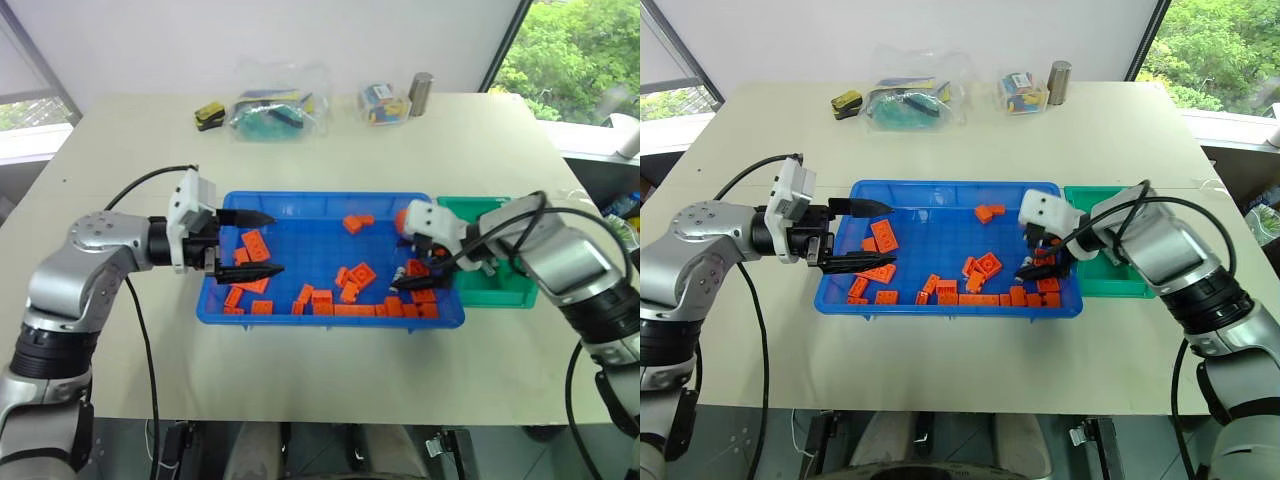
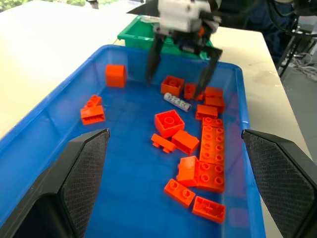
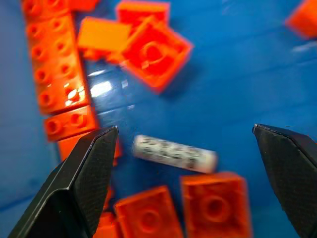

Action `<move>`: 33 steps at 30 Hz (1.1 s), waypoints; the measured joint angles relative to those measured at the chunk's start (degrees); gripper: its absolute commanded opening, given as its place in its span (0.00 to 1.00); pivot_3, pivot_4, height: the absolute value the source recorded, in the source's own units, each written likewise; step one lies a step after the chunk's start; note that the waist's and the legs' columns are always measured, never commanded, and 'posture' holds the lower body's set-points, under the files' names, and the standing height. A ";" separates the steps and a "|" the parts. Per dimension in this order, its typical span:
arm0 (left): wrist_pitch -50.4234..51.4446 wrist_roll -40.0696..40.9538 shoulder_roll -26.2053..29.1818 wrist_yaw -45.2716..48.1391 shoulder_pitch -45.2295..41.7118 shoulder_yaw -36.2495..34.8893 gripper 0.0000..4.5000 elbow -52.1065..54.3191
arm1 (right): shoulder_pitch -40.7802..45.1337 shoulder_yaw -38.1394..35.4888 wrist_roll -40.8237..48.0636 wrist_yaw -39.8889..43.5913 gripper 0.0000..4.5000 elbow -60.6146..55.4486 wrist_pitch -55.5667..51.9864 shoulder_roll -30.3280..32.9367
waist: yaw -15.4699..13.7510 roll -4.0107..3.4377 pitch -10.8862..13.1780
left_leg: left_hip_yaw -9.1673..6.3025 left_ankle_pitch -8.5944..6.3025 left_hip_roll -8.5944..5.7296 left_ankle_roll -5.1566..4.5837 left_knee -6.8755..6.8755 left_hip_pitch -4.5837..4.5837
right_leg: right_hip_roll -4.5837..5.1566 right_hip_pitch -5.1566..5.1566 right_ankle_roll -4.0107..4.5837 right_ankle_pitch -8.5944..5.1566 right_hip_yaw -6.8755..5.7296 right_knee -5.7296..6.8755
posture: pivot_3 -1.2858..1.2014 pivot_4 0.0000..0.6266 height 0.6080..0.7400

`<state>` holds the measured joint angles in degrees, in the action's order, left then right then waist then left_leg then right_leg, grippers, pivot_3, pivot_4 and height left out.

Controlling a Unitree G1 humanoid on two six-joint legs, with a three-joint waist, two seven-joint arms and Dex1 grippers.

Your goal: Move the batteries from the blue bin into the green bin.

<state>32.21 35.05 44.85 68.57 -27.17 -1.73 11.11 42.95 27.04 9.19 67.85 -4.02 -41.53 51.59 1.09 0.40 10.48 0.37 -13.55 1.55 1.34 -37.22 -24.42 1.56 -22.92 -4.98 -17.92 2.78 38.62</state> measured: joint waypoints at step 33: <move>0.08 0.65 0.46 -2.30 1.65 -1.85 1.00 1.54 | 4.12 0.82 -12.99 11.76 1.00 16.01 23.69 -2.50 | -0.24 0.02 0.00 | -0.01 0.00 -0.04 0.00 -0.10 0.05 | 0.03 0.12 0.00 0.00 -0.05 0.01 | 0.52 0.24 1.00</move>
<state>32.29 35.70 45.31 66.26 -25.53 -3.58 12.65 47.06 27.86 -3.80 79.61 11.99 -17.84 49.09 0.85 0.42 10.47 0.35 -13.55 1.51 1.34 -37.33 -24.37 1.59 -22.80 -4.98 -17.91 2.74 38.63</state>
